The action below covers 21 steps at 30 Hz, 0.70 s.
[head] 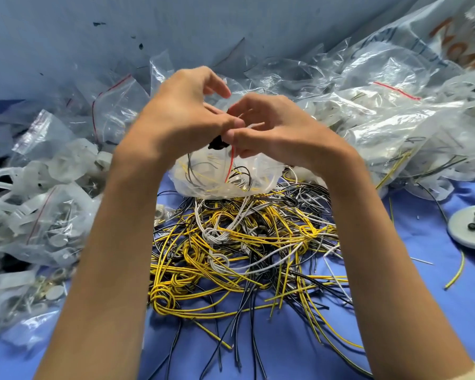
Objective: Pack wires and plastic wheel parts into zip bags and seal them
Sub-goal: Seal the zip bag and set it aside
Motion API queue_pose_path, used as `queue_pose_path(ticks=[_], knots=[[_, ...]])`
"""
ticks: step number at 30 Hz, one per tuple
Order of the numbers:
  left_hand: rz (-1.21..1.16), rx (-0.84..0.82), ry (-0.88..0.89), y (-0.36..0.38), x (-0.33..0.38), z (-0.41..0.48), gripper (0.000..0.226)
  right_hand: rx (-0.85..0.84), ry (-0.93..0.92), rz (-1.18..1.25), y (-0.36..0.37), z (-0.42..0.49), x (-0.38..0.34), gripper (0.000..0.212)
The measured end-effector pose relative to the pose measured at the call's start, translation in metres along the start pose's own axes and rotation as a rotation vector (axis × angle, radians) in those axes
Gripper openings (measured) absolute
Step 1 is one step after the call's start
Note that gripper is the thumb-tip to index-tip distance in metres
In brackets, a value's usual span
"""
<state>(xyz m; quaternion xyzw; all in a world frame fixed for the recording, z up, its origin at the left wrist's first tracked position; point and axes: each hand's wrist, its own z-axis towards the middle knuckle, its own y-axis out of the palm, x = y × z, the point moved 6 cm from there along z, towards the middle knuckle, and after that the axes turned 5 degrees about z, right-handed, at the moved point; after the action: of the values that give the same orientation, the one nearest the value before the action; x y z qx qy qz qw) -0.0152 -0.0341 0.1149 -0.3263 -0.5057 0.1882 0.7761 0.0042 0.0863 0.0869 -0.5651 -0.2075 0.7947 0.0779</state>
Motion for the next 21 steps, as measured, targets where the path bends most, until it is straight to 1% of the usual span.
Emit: queue_pose_path(ticks=[2,5,8,10,13,15,17,19,21], knots=[[0.038,-0.016,-0.009,0.005,0.000,0.001,0.041,-0.021,0.019,0.024,0.001,0.000,0.002,0.032],[0.085,-0.037,-0.021,0.011,-0.001,0.002,0.042,-0.031,0.027,-0.027,0.005,0.001,0.002,0.037],[0.099,-0.049,-0.018,0.015,-0.005,0.002,0.036,-0.046,0.011,-0.097,0.011,0.003,0.001,0.029],[0.106,-0.106,-0.017,0.017,-0.008,0.001,0.029,-0.063,0.003,-0.129,0.013,0.003,0.000,0.025],[0.159,-0.184,-0.015,0.017,-0.013,-0.001,0.025,-0.096,-0.010,-0.177,0.016,0.003,-0.001,0.027],[0.190,-0.184,-0.025,0.013,-0.016,0.000,0.026,-0.125,0.013,-0.164,0.016,0.002,0.002,0.027],[0.230,-0.204,-0.031,0.011,-0.020,0.000,0.022,-0.164,0.047,-0.137,0.017,0.000,0.005,0.025],[0.271,-0.242,-0.040,0.011,-0.023,0.000,0.017,-0.196,0.063,-0.153,0.019,-0.001,0.007,0.023],[0.310,-0.245,-0.042,0.010,-0.024,-0.001,0.017,-0.220,0.070,-0.184,0.021,-0.001,0.007,0.020]])
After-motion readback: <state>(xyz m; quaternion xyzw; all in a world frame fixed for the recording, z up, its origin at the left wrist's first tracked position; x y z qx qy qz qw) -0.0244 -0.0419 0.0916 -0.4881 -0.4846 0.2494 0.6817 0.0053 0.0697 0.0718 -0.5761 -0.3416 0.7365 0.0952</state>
